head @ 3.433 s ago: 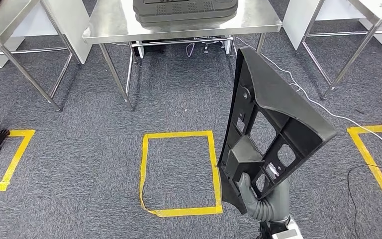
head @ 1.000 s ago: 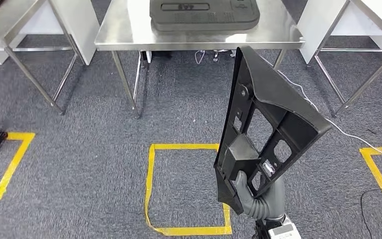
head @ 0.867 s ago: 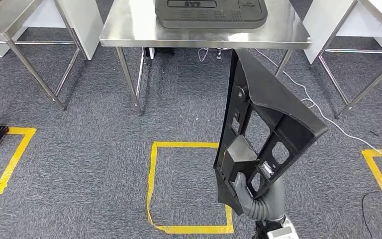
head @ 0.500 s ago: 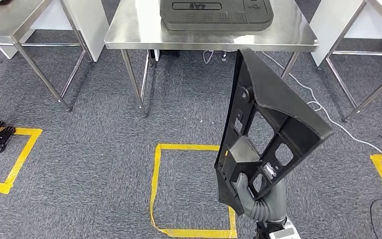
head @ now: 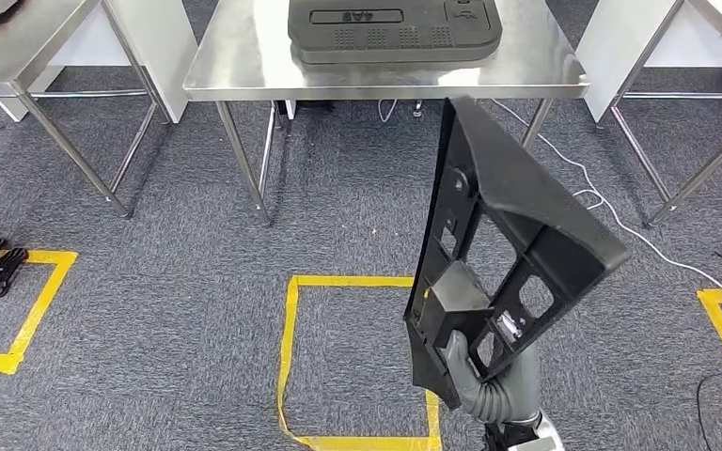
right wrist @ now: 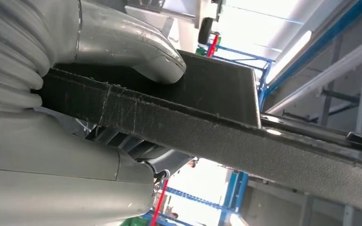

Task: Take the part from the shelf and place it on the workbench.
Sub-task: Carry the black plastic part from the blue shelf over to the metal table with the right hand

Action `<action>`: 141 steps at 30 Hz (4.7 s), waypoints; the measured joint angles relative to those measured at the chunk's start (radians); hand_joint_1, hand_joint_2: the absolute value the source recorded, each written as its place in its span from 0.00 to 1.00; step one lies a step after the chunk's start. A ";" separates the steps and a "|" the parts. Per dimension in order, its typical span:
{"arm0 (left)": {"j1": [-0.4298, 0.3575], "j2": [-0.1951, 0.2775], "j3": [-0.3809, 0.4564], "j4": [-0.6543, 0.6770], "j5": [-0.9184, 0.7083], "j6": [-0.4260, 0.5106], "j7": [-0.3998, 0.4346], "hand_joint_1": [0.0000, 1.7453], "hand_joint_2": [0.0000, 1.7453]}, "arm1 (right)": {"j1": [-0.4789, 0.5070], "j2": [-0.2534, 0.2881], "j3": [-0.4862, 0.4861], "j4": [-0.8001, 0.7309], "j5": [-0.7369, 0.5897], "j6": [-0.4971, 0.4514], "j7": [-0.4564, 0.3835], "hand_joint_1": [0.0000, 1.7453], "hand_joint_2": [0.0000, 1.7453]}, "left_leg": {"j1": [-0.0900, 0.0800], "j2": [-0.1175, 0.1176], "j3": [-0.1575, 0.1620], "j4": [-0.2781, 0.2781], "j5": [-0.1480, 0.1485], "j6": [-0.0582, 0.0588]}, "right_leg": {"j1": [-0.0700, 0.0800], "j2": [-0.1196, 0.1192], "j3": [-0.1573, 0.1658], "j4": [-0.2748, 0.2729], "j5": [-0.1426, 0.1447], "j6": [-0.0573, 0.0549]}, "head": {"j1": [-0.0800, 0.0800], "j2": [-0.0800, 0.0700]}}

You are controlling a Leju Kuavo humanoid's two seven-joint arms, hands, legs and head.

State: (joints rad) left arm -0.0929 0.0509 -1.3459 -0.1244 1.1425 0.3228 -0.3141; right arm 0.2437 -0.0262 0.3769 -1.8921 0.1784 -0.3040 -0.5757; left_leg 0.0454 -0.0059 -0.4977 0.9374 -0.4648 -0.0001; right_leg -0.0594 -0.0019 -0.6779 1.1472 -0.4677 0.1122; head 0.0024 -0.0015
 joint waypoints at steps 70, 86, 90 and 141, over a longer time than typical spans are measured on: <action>-0.004 -0.006 -0.027 0.000 0.013 0.009 -0.009 0.00 1.00 | -0.002 -0.001 0.019 0.008 0.005 -0.002 0.022 1.00 1.00 | -0.064 0.007 -0.083 0.084 0.001 0.057 | 0.037 0.011 0.038 -0.007 -0.055 -0.070 | -0.008 0.000; -0.003 -0.012 -0.037 0.000 0.013 0.012 -0.009 0.00 1.00 | -0.001 -0.004 0.023 0.011 -0.001 -0.003 0.023 1.00 1.00 | -0.052 0.013 -0.153 0.252 -0.098 -0.004 | 0.034 0.001 0.111 -0.135 0.007 -0.095 | -0.019 0.000; -0.002 -0.011 -0.038 0.000 0.015 0.012 -0.009 0.00 1.00 | 0.000 -0.004 0.024 0.011 0.009 -0.011 0.022 1.00 1.00 | -0.034 0.012 -0.200 0.329 -0.090 -0.019 | 0.031 0.013 0.116 -0.134 0.005 -0.094 | -0.019 0.000; -0.005 -0.008 -0.052 0.000 0.027 -0.021 -0.011 0.00 1.00 | -0.007 -0.003 0.034 0.022 0.025 -0.012 0.023 1.00 1.00 | -0.046 -0.004 -0.105 0.096 0.008 0.018 | 0.028 0.019 0.120 -0.161 0.016 -0.047 | -0.025 0.000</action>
State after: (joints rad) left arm -0.0975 0.0426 -1.3978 -0.1244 1.1696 0.3017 -0.3253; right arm 0.2368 -0.0296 0.4109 -1.8704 0.2029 -0.3162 -0.5527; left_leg -0.0007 -0.0103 -0.6029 1.0333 -0.4572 0.0182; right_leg -0.0317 0.0174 -0.5582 0.9860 -0.4515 0.0654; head -0.0222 -0.0015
